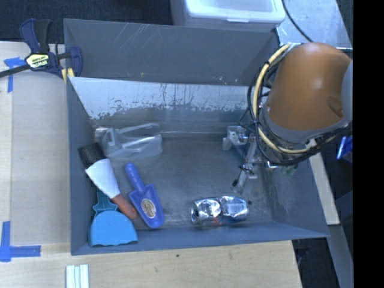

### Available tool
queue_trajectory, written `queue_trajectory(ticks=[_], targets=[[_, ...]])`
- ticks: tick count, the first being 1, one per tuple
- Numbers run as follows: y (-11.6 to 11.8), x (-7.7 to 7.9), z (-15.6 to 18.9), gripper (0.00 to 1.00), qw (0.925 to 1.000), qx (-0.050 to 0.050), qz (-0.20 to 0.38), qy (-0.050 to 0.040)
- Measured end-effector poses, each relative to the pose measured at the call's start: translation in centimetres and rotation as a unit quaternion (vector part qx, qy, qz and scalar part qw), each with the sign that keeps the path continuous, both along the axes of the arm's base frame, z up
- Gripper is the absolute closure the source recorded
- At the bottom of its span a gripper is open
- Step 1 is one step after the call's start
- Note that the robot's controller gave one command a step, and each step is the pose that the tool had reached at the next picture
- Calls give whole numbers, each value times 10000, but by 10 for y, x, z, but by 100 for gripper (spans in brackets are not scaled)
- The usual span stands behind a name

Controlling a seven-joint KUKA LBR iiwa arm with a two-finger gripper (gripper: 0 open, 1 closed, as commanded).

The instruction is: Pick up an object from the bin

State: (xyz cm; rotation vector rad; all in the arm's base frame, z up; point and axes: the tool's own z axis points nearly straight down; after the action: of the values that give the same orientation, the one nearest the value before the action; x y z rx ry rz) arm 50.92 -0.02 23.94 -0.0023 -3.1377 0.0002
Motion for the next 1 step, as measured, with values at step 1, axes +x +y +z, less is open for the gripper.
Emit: queue_trajectory(ticks=[1], targets=[[0,1,3,0,10000,0,0,-37]])
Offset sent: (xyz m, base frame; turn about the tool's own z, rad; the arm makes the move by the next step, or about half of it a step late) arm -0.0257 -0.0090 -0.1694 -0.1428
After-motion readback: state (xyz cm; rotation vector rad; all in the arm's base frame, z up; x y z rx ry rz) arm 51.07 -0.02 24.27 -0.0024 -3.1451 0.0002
